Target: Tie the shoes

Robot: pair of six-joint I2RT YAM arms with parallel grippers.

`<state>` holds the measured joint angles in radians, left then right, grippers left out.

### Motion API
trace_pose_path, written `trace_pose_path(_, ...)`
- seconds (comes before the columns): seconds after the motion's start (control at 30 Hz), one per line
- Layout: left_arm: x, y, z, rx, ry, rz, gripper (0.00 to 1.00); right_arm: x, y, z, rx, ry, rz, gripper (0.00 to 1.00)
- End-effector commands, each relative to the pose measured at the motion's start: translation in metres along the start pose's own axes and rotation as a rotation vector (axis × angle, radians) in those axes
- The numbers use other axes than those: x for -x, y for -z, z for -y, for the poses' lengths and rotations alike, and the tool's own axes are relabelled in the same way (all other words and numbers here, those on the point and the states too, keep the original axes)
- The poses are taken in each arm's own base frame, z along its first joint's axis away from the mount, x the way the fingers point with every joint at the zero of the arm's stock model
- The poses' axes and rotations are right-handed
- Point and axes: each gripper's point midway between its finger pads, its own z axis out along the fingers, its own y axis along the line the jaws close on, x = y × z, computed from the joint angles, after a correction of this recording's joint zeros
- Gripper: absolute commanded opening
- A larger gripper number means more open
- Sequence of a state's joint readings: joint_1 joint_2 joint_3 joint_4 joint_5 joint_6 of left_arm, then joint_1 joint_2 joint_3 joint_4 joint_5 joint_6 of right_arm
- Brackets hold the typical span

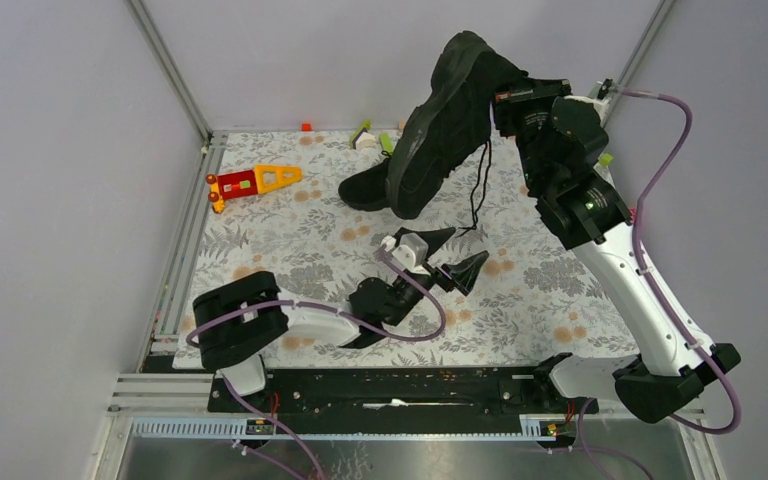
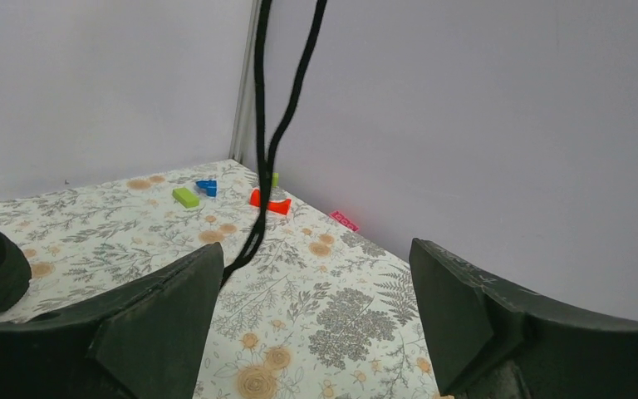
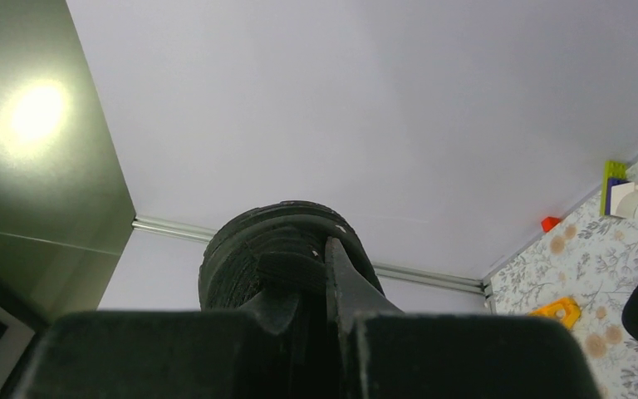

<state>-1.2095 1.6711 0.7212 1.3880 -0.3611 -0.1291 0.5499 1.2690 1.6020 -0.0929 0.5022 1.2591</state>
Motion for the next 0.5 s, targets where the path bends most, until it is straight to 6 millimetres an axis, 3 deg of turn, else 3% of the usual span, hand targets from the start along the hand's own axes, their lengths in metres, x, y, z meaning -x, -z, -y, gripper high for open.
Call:
trace_pose_path(0.0,0.018,-0.023,-0.007,0.025,0.028,0.092,0.89,0.039,0.035,-0.095,0.242,-0.237,0.033,0.00)
trace_pose_path(0.13,0.018,-0.034,-0.006,0.007,0.026,0.105,0.86,0.043,0.045,-0.102,0.259,-0.245,0.024,0.00)
trace_pose_path(0.23,0.023,-0.043,-0.004,-0.005,0.050,0.123,0.74,0.045,0.051,-0.105,0.266,-0.245,0.016,0.00)
trace_pose_path(0.47,0.026,-0.057,0.002,-0.027,0.061,0.148,0.74,0.047,0.061,-0.105,0.268,-0.271,-0.008,0.00)
